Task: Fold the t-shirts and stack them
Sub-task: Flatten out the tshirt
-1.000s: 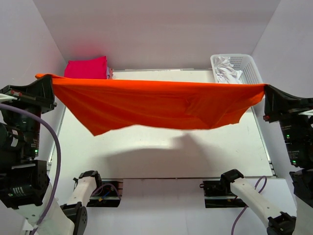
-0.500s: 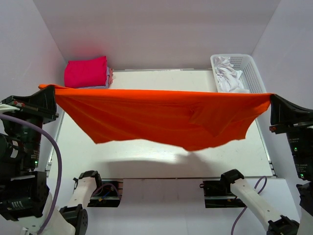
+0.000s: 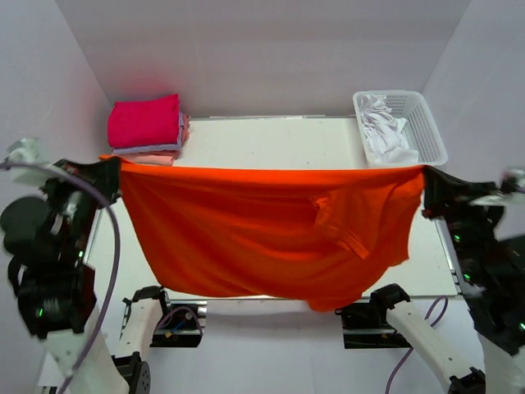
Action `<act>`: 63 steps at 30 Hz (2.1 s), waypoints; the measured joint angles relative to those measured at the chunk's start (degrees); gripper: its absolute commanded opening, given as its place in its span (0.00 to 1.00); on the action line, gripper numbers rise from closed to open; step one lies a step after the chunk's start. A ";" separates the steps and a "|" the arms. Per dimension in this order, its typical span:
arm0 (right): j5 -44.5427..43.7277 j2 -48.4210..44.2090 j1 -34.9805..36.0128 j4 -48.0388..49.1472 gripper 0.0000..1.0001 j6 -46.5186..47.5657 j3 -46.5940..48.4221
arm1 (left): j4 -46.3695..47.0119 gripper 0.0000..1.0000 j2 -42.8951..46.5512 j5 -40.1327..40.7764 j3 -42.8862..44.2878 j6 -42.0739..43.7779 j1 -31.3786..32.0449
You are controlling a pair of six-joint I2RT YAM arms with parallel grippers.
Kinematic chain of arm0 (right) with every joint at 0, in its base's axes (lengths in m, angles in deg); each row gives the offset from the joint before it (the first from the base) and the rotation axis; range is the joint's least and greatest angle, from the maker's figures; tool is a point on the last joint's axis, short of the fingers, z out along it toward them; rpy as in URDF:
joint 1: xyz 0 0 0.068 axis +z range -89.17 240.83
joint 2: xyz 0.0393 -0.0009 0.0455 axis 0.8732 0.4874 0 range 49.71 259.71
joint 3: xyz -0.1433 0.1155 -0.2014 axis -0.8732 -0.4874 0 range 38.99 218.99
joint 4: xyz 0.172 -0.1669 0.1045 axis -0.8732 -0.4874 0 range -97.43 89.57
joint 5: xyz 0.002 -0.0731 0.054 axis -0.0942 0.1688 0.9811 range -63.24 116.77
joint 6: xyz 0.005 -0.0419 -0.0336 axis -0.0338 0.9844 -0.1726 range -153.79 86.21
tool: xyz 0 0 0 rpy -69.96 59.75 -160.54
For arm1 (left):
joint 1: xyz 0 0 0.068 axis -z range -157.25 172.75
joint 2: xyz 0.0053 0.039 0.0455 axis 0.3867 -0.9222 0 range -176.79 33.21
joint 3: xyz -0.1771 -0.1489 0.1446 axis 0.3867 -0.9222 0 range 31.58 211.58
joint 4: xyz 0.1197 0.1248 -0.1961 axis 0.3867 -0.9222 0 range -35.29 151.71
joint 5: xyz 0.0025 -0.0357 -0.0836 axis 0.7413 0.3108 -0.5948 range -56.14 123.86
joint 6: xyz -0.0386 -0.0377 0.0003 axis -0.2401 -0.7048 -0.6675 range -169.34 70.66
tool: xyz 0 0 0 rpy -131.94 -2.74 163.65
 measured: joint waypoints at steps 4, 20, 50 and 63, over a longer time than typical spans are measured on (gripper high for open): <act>-2.51 2.89 0.00 2.27 0.00 -0.85 -6.88 | 2.82 0.00 -1.90 -1.29 -9.38 -0.59 -0.09; -8.33 22.14 -0.37 14.71 0.00 0.57 -14.64 | 18.62 0.00 -13.81 -4.28 -25.68 -1.62 -0.09; -4.81 49.05 -9.11 32.70 0.00 3.30 -8.24 | 44.17 0.00 -53.22 -10.16 -13.35 -3.52 0.83; 1.38 61.99 -13.20 39.56 0.00 2.71 -2.93 | 50.62 0.00 -71.14 -13.73 -1.22 -4.28 1.68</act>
